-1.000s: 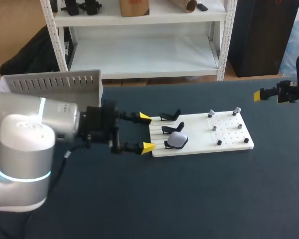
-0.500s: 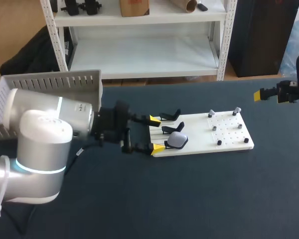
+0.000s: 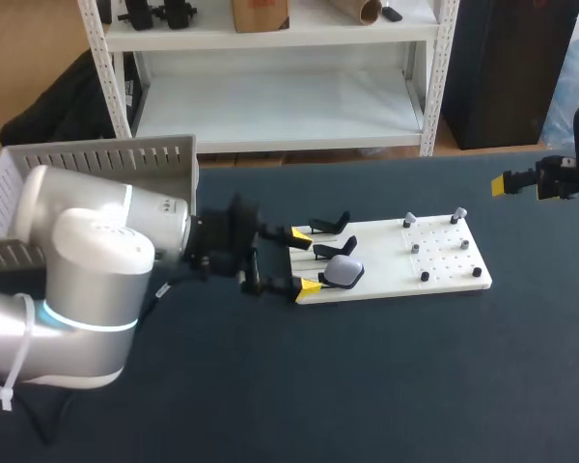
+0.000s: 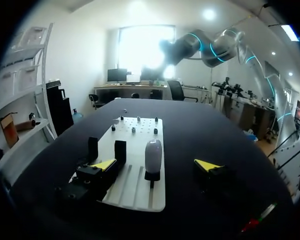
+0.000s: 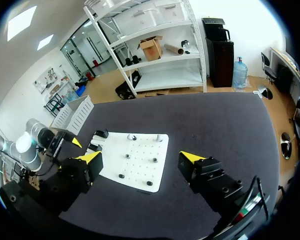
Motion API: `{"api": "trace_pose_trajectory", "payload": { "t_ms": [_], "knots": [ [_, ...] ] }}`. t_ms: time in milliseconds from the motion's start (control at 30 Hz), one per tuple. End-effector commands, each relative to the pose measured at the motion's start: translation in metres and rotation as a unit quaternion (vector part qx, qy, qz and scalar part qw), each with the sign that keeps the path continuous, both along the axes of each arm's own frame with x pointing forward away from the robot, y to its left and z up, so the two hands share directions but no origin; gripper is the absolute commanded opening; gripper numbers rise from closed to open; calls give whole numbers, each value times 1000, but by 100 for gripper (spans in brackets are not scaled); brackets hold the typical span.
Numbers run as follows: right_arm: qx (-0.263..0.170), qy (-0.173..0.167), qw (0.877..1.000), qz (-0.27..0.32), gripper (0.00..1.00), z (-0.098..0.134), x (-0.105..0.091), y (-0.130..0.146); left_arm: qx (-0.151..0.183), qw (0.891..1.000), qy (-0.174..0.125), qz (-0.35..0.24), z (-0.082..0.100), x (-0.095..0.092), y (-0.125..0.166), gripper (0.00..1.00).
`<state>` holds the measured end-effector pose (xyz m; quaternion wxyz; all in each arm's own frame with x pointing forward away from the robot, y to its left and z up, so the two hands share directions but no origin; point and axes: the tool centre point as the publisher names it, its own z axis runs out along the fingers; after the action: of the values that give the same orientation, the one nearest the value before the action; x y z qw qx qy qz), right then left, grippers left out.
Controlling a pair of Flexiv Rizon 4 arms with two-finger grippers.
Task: Pick up each earbud case from the left stands, insert the matching earbuds, close the lid, and place the case in the box.
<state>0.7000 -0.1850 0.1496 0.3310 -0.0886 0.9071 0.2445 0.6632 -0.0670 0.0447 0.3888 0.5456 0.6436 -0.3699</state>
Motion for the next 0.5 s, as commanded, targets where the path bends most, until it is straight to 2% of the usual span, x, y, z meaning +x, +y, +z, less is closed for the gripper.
{"api": "trace_pose_trajectory", "payload": {
  "t_ms": [33, 500],
  "knots": [
    [0, 0, 1000, 1, 100, 0, 0, 0, 6, 1000, 2, 10, -2, 3, -7, 94],
    [0, 0, 1000, 1, 100, 0, 0, 0, 32, 999, 12, 14, -7, -1, -19, 86]
  ]
}}
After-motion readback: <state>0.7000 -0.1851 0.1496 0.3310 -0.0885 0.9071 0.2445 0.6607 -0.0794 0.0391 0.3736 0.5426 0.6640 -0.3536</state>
